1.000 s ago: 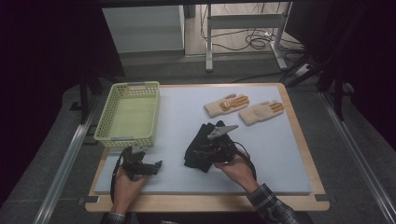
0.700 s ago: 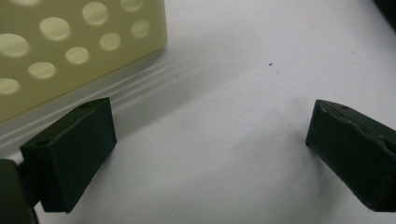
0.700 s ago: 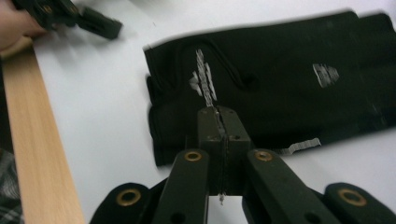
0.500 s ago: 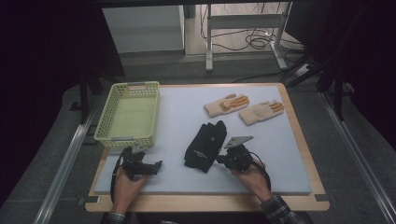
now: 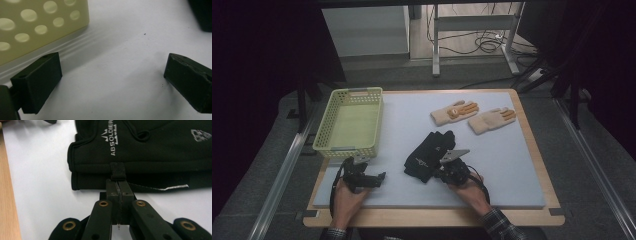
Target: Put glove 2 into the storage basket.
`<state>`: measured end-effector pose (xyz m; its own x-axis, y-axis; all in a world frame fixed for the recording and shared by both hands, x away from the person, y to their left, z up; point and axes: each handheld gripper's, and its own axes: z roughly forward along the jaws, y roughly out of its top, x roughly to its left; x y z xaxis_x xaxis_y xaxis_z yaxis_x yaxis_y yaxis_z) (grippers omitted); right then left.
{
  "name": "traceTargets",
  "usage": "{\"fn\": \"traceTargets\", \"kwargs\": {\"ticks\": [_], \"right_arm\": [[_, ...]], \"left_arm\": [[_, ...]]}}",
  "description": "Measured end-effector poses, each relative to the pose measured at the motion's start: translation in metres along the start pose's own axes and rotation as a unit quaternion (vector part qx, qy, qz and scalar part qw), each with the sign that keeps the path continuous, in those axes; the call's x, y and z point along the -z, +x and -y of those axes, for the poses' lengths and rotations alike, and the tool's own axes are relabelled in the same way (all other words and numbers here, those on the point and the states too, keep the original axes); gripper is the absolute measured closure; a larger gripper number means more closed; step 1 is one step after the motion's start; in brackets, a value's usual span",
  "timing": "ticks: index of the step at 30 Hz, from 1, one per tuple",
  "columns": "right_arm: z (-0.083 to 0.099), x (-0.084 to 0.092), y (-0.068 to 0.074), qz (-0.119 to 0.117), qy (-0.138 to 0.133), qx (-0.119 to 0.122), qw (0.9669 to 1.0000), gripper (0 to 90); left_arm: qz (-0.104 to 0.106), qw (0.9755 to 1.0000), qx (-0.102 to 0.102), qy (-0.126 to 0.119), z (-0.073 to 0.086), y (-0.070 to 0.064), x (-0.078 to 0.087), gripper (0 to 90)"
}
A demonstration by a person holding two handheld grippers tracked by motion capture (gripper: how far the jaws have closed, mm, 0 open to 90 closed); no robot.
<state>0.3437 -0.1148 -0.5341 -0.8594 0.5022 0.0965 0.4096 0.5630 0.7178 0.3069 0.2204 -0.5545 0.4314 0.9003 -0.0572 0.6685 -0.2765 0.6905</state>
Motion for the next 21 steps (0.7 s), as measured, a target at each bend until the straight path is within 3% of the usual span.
{"fn": "traceTargets", "kwargs": {"ticks": [6,10,18,21], "right_arm": [[-0.008,-0.009,0.005,0.002,0.001,0.013,0.9999,87.8],[-0.006,-0.002,0.005,0.007,0.002,0.019,0.9998,81.3],[0.011,0.03,-0.021,0.045,-0.011,-0.005,0.9989,60.1],[0.018,0.043,-0.033,0.064,-0.015,-0.019,0.9976,50.9]], "left_arm": [[-0.001,1.0,0.002,0.001,0.0,0.0,0.0,1.9],[0.0,1.0,0.003,0.0,0.0,0.0,0.0,1.9],[0.004,1.0,-0.002,0.007,-0.003,0.0,0.001,2.4],[0.033,0.9995,-0.003,0.003,-0.006,-0.002,0.005,3.8]]}}
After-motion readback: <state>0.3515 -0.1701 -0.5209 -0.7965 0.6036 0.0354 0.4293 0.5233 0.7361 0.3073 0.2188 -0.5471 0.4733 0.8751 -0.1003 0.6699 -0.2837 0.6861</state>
